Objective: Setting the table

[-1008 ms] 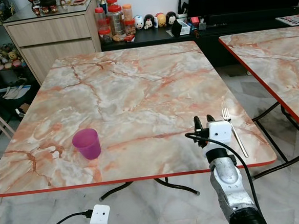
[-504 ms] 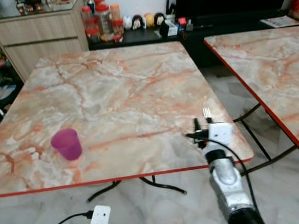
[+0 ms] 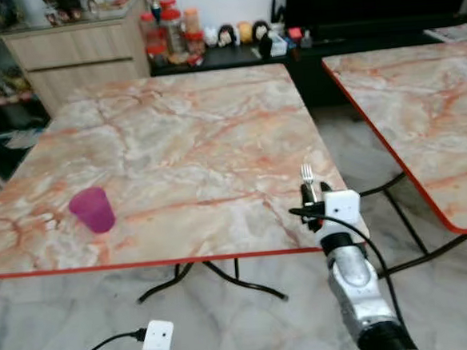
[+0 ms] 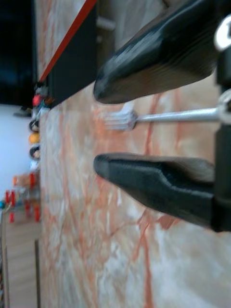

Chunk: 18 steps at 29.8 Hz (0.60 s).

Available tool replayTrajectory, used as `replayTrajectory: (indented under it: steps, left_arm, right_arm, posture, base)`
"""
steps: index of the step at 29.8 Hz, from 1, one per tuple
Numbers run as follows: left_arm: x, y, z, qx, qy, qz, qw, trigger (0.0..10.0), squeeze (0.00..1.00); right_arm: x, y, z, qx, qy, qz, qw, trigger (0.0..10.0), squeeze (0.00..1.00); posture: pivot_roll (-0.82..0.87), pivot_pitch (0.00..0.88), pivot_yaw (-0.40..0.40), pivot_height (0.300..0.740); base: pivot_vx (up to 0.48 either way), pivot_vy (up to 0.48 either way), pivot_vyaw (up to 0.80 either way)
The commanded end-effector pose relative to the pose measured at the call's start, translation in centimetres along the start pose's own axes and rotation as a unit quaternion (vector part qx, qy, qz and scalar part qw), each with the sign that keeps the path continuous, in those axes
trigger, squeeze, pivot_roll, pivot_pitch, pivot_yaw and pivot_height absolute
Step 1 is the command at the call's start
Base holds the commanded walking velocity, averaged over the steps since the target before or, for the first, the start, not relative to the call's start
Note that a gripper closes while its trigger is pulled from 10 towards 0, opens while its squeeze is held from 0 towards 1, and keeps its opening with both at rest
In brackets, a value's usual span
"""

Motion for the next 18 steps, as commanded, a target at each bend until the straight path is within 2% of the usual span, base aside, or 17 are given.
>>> replayTrajectory:
  steps: [1,10,14,18]
  left_arm:
    - [-0.32,0.08,-0.63,0.010,0.002,-0.006,1.000,10.0,0.00]
    - [-0.37,0.09,-0.66,0.013,0.015,-0.006,1.000,10.0,0.00]
    - [-0.40,0.10,-0.69,0.014,0.017,-0.006,1.000,10.0,0.00]
    - [-0.41,0.10,-0.75,0.016,0.019,-0.005,1.000,10.0,0.00]
  right_arm:
    - [0.39,-0.34,-0.47,0.001,-0.008,0.004,1.000,10.0,0.00]
    - [0.16,-0.58,-0.17,-0.011,-0.021,-0.010,1.000,10.0,0.00]
    - [0.30,-0.67,-0.13,-0.010,-0.018,-0.006,1.000,10.0,0.00]
    - [0.47,-0.72,-0.19,-0.006,-0.012,-0.001,1.000,10.0,0.00]
  posture:
    - [-0.09,0.000,0.006,0.740]
    - [-0.09,0.000,0.003,0.740]
    - [-0.09,0.000,0.001,0.740]
    - [-0.08,0.000,0.000,0.740]
  base:
    - [0.000,0.000,0.00]
    - [0.000,0.000,0.00]
    - [0.000,0.000,-0.59]
    - [0.000,0.000,0.00]
Point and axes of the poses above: a point about 5 cm out from each wrist's last joint towards the gripper, its own y axis pointing back from the gripper into the wrist, its own x axis along the axis of the wrist's last joint, z = x × y, the point moved 3 cm from there along -y, pointing out of the wrist towards the gripper, and after that the axes turned 13 degrees about y, right-handed, at the moved point
